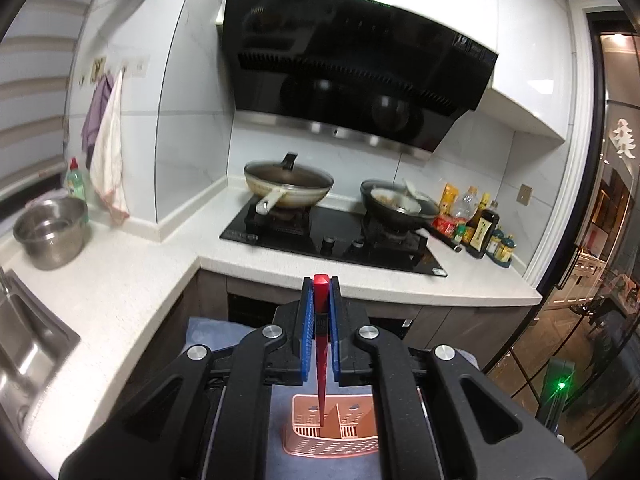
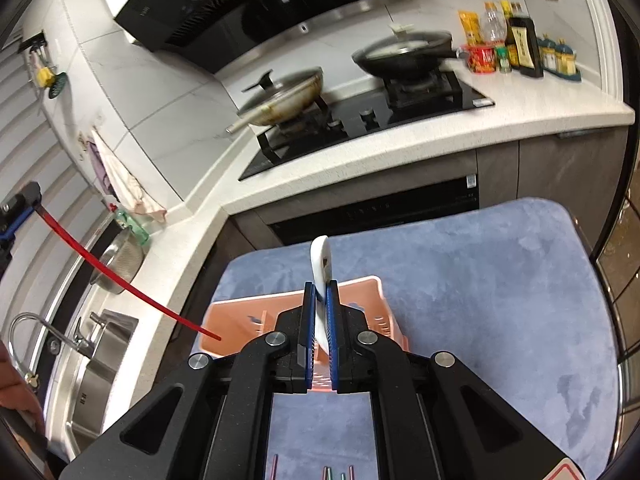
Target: Organize utensils
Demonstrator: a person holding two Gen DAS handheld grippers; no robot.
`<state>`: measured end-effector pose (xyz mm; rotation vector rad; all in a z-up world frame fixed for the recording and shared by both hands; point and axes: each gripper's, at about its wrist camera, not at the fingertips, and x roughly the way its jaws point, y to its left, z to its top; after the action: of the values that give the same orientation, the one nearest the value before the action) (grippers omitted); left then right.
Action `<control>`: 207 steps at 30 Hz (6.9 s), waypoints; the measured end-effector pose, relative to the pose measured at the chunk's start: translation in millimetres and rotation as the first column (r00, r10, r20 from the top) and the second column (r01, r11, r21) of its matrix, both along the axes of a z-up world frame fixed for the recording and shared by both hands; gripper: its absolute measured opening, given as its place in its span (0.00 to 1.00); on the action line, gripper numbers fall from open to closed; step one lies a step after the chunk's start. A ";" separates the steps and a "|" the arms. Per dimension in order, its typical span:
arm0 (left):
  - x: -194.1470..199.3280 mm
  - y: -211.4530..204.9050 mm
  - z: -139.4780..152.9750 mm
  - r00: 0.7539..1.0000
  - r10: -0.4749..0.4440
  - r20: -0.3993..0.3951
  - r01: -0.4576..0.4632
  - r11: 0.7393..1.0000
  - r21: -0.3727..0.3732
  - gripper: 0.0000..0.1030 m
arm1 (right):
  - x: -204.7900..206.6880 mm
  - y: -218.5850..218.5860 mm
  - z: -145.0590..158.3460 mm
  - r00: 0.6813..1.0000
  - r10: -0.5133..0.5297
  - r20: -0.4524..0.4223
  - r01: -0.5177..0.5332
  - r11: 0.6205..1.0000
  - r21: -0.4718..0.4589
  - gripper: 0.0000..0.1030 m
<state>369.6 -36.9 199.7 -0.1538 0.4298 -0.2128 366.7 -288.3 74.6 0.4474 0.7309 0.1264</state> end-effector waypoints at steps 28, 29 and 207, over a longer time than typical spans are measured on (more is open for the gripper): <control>-27.6 27.9 -62.6 0.989 0.105 -0.108 -0.097 0.992 0.077 0.33 | -59.1 8.0 -10.6 1.000 -0.007 -0.014 0.006 0.997 -0.081 0.19; -33.9 29.4 -64.5 0.987 0.107 -0.116 -0.098 0.992 0.085 0.33 | -70.4 10.1 -9.8 1.000 -0.009 -0.015 0.008 0.996 -0.083 0.19; -97.1 24.8 27.6 0.998 -0.040 -0.040 0.042 0.998 0.054 0.07 | -135.8 30.8 122.9 0.968 -0.013 0.250 0.052 0.987 -0.150 0.04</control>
<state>272.4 -12.1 227.3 -0.0958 0.4776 -0.2386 230.9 -257.5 197.6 0.2873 0.4826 0.0917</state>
